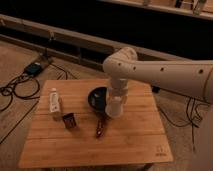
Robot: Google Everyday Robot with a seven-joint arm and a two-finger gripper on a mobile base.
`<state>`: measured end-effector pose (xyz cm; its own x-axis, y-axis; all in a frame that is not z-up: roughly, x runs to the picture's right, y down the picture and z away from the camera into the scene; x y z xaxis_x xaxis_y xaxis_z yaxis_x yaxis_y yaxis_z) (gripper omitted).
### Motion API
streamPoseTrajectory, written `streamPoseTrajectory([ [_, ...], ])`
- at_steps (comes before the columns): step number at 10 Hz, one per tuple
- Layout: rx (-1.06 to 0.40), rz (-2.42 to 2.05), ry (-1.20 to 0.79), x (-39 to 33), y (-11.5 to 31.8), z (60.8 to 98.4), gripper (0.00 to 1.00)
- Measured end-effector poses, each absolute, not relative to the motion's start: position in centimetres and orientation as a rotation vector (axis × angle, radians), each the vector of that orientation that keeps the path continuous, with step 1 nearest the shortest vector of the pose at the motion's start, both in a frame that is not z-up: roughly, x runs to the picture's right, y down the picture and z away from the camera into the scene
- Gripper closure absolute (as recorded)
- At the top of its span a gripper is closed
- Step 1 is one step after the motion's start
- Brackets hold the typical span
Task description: Place the ceramic cup over the eraser
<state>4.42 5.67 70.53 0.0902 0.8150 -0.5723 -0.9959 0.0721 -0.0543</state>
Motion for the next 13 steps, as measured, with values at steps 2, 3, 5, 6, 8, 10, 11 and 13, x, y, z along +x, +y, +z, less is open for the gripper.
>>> streamPoseTrajectory([
  [2, -0.488, 1.366, 0.412, 2.0, 4.4, 69.0, 1.0],
  [3, -0.482, 1.329, 0.391, 0.7, 3.7, 68.0, 1.0],
  [5, -0.469, 1.257, 0.349, -1.9, 2.5, 66.0, 1.0],
  [6, -0.461, 1.214, 0.324, -3.5, 1.8, 64.8, 1.0],
  [8, -0.458, 1.193, 0.317, -4.1, 1.7, 64.3, 1.0],
  [10, -0.456, 1.198, 0.321, -3.8, 1.7, 64.3, 1.0],
  [11, -0.458, 1.195, 0.32, -4.0, 1.7, 64.4, 1.0],
  [13, -0.459, 1.195, 0.319, -4.0, 1.7, 64.4, 1.0],
])
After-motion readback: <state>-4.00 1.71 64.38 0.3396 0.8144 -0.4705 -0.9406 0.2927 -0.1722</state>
